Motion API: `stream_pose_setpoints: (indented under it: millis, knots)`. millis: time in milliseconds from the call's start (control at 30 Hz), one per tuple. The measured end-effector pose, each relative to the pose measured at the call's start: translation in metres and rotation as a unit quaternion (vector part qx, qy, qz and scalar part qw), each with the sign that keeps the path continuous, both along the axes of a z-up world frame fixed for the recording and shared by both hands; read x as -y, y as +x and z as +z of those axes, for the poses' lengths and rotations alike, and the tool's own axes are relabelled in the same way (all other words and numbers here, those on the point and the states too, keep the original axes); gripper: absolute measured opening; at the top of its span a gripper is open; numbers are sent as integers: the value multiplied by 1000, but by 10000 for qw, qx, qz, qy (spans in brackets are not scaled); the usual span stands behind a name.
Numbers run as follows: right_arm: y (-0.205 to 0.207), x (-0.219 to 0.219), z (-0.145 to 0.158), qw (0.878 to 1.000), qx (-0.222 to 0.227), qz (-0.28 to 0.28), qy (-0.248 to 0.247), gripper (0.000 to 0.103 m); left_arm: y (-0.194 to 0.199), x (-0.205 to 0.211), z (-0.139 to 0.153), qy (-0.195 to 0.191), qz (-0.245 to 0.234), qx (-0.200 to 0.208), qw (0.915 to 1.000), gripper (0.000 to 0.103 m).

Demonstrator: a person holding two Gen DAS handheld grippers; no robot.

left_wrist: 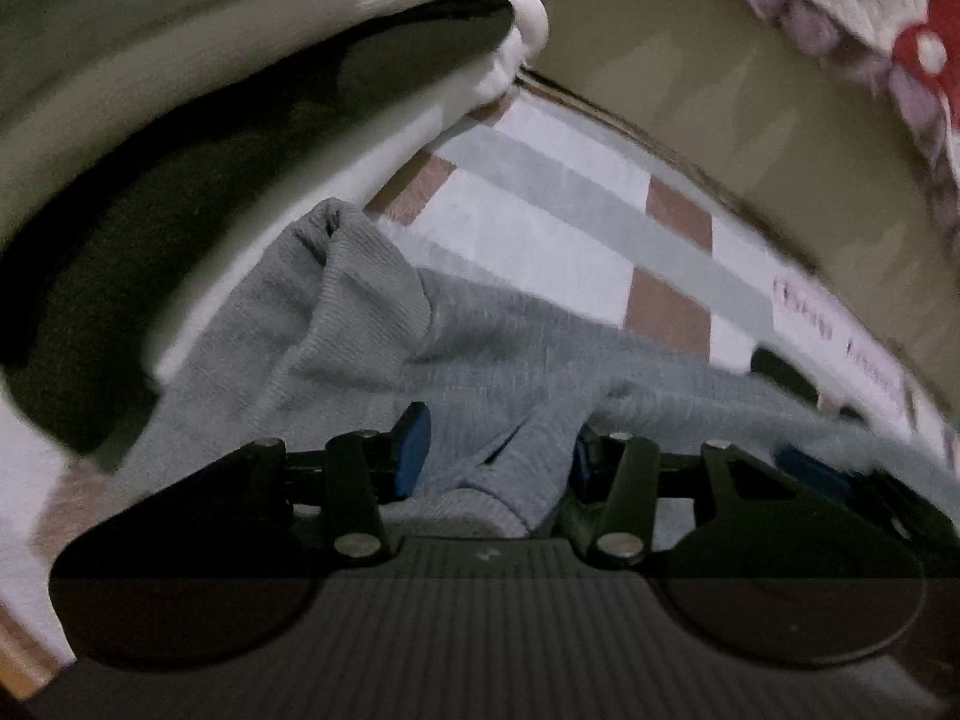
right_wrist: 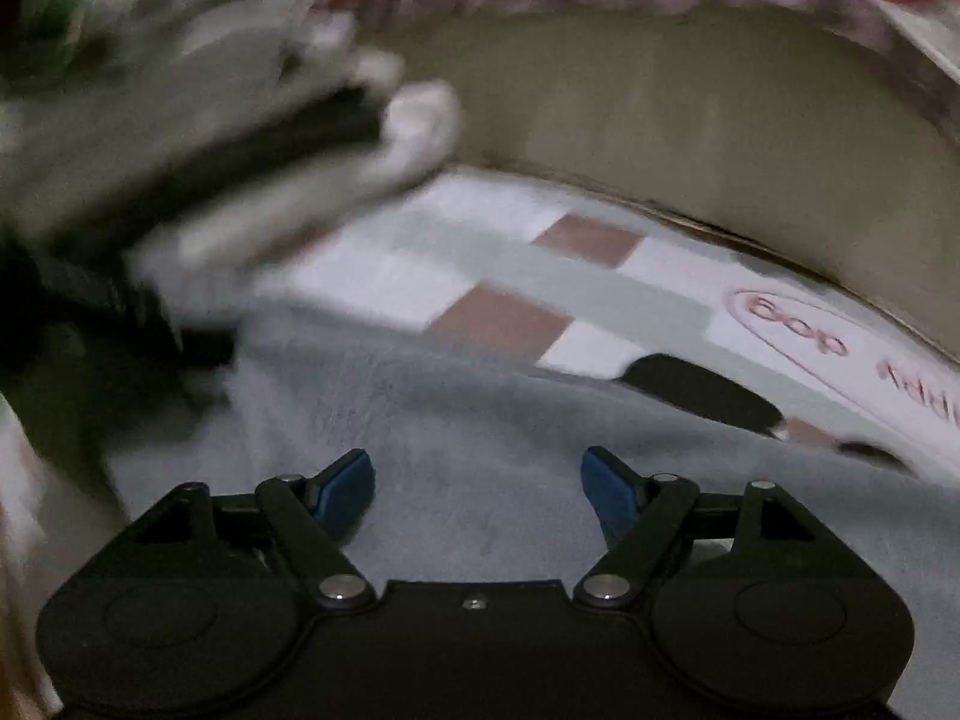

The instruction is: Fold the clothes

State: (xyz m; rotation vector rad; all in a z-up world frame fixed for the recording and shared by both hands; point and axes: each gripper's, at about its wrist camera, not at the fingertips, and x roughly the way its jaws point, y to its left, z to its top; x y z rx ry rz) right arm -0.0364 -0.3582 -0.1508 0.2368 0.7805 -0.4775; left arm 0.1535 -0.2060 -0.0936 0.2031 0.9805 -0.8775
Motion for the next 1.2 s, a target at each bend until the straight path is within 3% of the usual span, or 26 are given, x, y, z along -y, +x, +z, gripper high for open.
stream_pose_setpoints:
  millis: [33,67,100,167,400,467,533,567,633,700,800,900,967,1033,1133,1200]
  knots:
    - [3,5,-2,9998,85,-143,135,85,-21,-7,24,40,-229,727,9971,50]
    - [5,12,-2,9992,102,-245,295,85,-40,-19,46,-84,-401,1391,9894,64]
    - [8,18,-1,9984,111,-333,438,85,-53,-35,62,-378,-459,1647,9846,84]
    - [12,23,-1,9986,9,-286,437,85,-65,-57,75,-716,-485,1413,9862,86]
    - [14,33,-2,9982,-13,-197,566,86,-80,-55,20,358,-785,991,9913,81]
    - [13,35,-1,9978,17,-212,633,86,-71,-49,-2,589,-513,799,9937,81]
    - [12,37,-1,9973,56,-225,699,86,-55,-47,-14,866,115,1029,9908,71]
    - [11,38,0,9969,92,-239,746,86,-44,-50,-12,755,369,1059,9908,66]
    - [7,46,0,9938,302,-355,1014,86,-23,-63,-4,-71,848,621,9944,64]
    - [0,54,1,9889,519,-489,1304,85,-6,-71,-2,-736,1171,280,9900,53]
    - [-12,68,0,9781,849,-711,1763,82,-1,-61,-11,-730,1363,288,9876,51]
    - [-24,81,-1,9645,1162,-924,2186,72,1,-56,-16,-636,1488,267,9865,52]
    - [-26,72,11,9713,1102,-923,1895,73,9,-56,-18,-655,1517,89,9862,53]
    - [-24,51,31,9839,1071,-549,1324,73,16,-55,-22,-662,1514,-86,9862,53]
    - [-11,-2,38,9941,843,516,445,73,25,-54,-24,-655,1509,-278,9860,54]
    - [-3,-37,42,9901,681,1222,-146,74,27,-54,-25,-642,1476,-326,9864,54]
